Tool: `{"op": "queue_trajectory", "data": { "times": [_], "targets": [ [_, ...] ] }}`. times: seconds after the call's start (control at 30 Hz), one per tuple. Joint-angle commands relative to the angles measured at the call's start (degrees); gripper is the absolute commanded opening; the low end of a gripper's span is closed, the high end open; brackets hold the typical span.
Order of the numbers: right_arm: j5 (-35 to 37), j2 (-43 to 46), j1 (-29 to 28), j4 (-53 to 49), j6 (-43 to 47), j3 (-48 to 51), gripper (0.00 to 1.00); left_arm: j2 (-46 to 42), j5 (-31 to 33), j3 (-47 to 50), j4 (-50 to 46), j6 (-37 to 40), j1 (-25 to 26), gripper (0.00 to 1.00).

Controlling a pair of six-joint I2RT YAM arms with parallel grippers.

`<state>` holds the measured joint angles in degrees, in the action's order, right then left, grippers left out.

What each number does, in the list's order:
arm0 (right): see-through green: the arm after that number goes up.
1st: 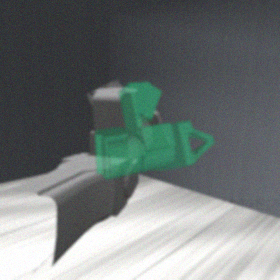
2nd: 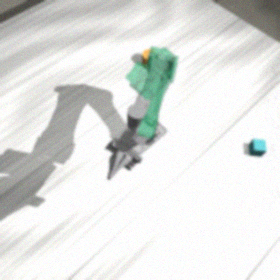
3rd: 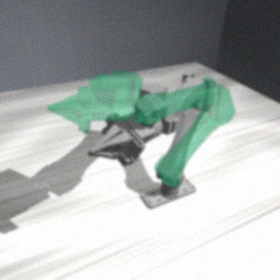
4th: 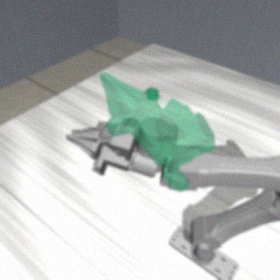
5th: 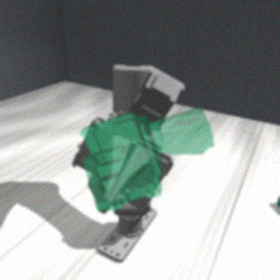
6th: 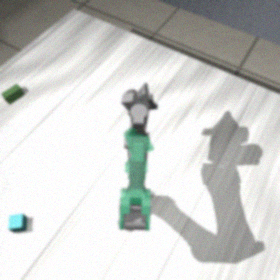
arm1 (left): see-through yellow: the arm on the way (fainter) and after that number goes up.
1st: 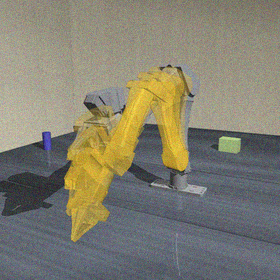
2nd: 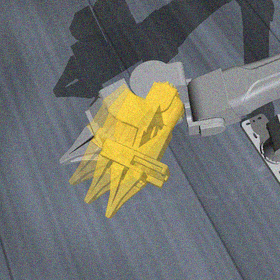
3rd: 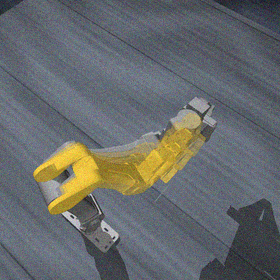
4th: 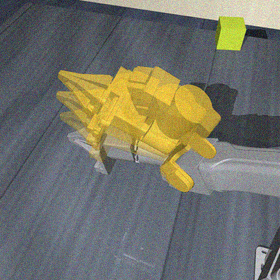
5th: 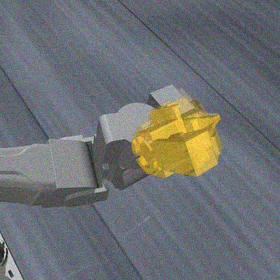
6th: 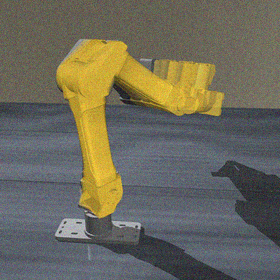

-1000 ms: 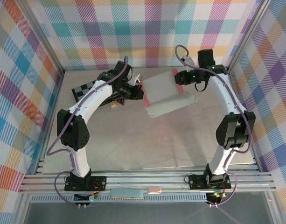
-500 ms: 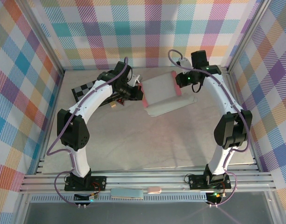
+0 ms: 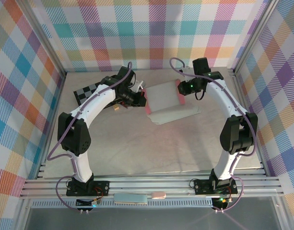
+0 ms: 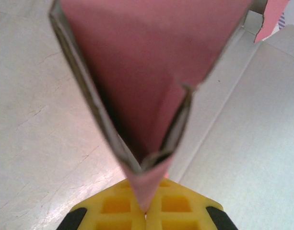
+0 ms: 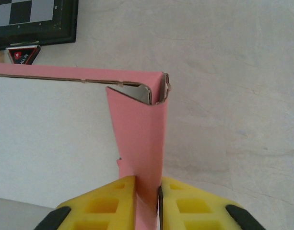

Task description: Fold the paper box

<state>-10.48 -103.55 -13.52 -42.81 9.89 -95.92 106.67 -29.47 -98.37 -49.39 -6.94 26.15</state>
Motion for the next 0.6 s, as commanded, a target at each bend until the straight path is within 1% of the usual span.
{"op": "queue_trajectory", "data": {
  "times": [0.0,0.03,0.13,0.37,0.57],
  "targets": [
    [-1.95,1.36,0.22,-1.47,0.66,0.91,0.22,-3.55,-3.02,0.35,2.35,1.75,0.74,0.00],
    [-2.31,1.33,0.41,-1.57,0.71,0.91,0.24,-3.65,-3.07,0.45,2.53,1.78,0.67,0.00],
    [-2.95,0.89,0.85,-1.85,0.74,0.91,0.24,-3.75,-3.21,0.53,2.71,1.75,0.65,0.00],
    [-7.46,-0.05,1.44,-2.66,0.83,0.82,0.30,-3.70,-3.71,0.46,2.80,1.67,0.48,0.00],
    [-8.76,-1.68,1.56,-2.56,0.45,0.58,0.32,-3.76,-4.23,0.50,2.65,1.74,0.30,0.00]
  ]
}}
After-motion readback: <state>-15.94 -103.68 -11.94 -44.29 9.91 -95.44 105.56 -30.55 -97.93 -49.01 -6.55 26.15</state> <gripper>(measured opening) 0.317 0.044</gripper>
